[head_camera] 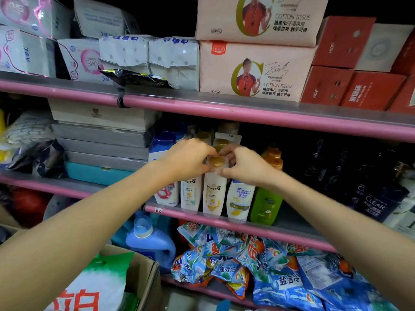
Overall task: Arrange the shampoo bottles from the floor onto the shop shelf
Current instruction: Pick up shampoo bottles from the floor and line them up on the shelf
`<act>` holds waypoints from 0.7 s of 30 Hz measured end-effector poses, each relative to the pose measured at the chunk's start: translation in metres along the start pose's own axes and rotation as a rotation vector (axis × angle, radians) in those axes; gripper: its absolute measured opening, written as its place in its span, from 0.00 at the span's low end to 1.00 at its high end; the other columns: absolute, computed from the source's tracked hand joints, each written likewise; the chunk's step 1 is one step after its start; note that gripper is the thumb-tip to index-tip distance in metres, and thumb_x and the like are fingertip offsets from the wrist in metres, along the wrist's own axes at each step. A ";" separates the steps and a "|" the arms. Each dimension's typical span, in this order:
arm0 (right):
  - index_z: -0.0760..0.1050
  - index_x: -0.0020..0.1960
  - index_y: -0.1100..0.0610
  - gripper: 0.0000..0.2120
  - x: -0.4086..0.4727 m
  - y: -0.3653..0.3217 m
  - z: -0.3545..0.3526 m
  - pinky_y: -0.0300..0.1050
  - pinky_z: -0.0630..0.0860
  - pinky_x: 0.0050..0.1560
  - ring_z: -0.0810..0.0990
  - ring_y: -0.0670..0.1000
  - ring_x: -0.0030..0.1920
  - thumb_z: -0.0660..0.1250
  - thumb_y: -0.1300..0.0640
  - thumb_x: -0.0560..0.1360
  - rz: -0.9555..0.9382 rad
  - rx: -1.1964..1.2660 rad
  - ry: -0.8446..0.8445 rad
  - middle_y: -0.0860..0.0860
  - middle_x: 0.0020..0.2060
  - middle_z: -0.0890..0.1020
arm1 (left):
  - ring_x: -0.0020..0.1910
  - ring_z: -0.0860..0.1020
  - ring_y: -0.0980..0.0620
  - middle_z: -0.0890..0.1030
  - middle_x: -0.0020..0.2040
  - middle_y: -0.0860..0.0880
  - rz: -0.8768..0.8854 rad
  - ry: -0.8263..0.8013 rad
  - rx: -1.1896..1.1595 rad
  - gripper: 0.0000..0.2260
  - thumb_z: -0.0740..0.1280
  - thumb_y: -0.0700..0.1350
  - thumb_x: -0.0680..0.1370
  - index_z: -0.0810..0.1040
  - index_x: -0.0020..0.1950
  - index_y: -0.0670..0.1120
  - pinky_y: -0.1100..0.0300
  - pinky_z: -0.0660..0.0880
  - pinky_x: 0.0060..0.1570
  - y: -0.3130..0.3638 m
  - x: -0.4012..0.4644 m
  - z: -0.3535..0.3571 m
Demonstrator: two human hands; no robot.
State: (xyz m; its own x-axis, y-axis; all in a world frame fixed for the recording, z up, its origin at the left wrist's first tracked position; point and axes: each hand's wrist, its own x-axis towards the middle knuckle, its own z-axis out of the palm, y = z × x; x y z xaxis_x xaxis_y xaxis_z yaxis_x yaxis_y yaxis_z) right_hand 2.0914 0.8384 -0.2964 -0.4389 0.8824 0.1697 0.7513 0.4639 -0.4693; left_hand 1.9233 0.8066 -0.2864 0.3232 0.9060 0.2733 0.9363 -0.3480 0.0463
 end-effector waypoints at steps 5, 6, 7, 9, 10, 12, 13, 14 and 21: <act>0.78 0.56 0.55 0.13 0.018 0.010 -0.032 0.41 0.74 0.56 0.78 0.51 0.54 0.65 0.63 0.73 0.030 0.198 0.209 0.51 0.54 0.81 | 0.60 0.74 0.48 0.80 0.58 0.51 -0.023 0.061 0.053 0.17 0.67 0.56 0.75 0.77 0.63 0.54 0.52 0.68 0.57 0.003 0.004 0.003; 0.77 0.59 0.54 0.15 0.020 0.012 -0.033 0.37 0.73 0.54 0.77 0.50 0.54 0.65 0.63 0.74 -0.010 0.143 0.153 0.49 0.55 0.80 | 0.61 0.74 0.48 0.80 0.59 0.51 -0.032 0.060 0.044 0.17 0.67 0.56 0.75 0.77 0.63 0.54 0.52 0.68 0.58 0.003 0.005 0.003; 0.75 0.63 0.54 0.17 0.022 0.013 -0.032 0.33 0.70 0.50 0.75 0.47 0.53 0.66 0.62 0.75 -0.051 0.096 0.067 0.48 0.56 0.78 | 0.61 0.73 0.48 0.80 0.59 0.51 -0.042 0.056 0.035 0.17 0.68 0.56 0.75 0.77 0.63 0.55 0.52 0.67 0.59 0.004 0.006 0.003; 0.73 0.67 0.52 0.20 0.025 0.013 -0.029 0.29 0.66 0.48 0.72 0.44 0.53 0.67 0.61 0.75 -0.116 0.003 -0.078 0.47 0.59 0.76 | 0.62 0.72 0.48 0.80 0.59 0.51 -0.058 0.048 0.022 0.17 0.68 0.56 0.74 0.77 0.62 0.55 0.51 0.66 0.60 0.004 0.007 0.002; 0.72 0.68 0.51 0.22 0.028 0.012 -0.028 0.30 0.66 0.50 0.72 0.44 0.54 0.66 0.62 0.75 -0.141 -0.055 -0.116 0.47 0.63 0.76 | 0.62 0.72 0.48 0.80 0.59 0.51 -0.064 0.045 0.017 0.17 0.68 0.56 0.74 0.77 0.62 0.55 0.51 0.65 0.60 0.004 0.007 0.002; 0.69 0.70 0.49 0.24 0.033 0.011 -0.025 0.34 0.66 0.55 0.73 0.47 0.60 0.65 0.62 0.76 -0.164 -0.154 -0.158 0.48 0.68 0.73 | 0.62 0.72 0.48 0.79 0.59 0.51 -0.074 0.036 0.016 0.17 0.69 0.56 0.74 0.77 0.62 0.55 0.51 0.65 0.61 0.004 0.008 0.001; 0.68 0.71 0.49 0.25 0.035 0.009 -0.025 0.35 0.65 0.57 0.72 0.49 0.64 0.64 0.62 0.76 -0.163 -0.178 -0.174 0.48 0.69 0.72 | 0.62 0.72 0.48 0.79 0.59 0.51 -0.077 0.031 0.016 0.17 0.69 0.56 0.74 0.77 0.62 0.55 0.51 0.65 0.62 0.004 0.009 0.001; 0.67 0.71 0.48 0.25 0.036 0.008 -0.024 0.36 0.65 0.59 0.71 0.51 0.66 0.63 0.61 0.76 -0.160 -0.194 -0.190 0.48 0.70 0.71 | 0.61 0.72 0.48 0.80 0.59 0.51 -0.079 0.027 0.013 0.17 0.69 0.55 0.74 0.77 0.62 0.55 0.50 0.64 0.62 0.004 0.009 0.000; 0.68 0.69 0.48 0.20 0.040 0.006 -0.021 0.43 0.73 0.57 0.75 0.54 0.59 0.63 0.57 0.78 -0.167 -0.188 -0.157 0.51 0.65 0.75 | 0.59 0.70 0.49 0.80 0.53 0.52 -0.102 0.004 -0.101 0.17 0.72 0.53 0.71 0.78 0.59 0.54 0.50 0.63 0.61 0.004 0.011 -0.008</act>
State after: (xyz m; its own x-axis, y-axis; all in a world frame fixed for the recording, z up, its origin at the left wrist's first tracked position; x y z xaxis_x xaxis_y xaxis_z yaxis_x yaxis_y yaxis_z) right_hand 2.0885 0.8783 -0.2741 -0.6242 0.7763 0.0877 0.7338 0.6211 -0.2753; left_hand 1.9295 0.8132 -0.2760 0.2260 0.9372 0.2656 0.9457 -0.2765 0.1708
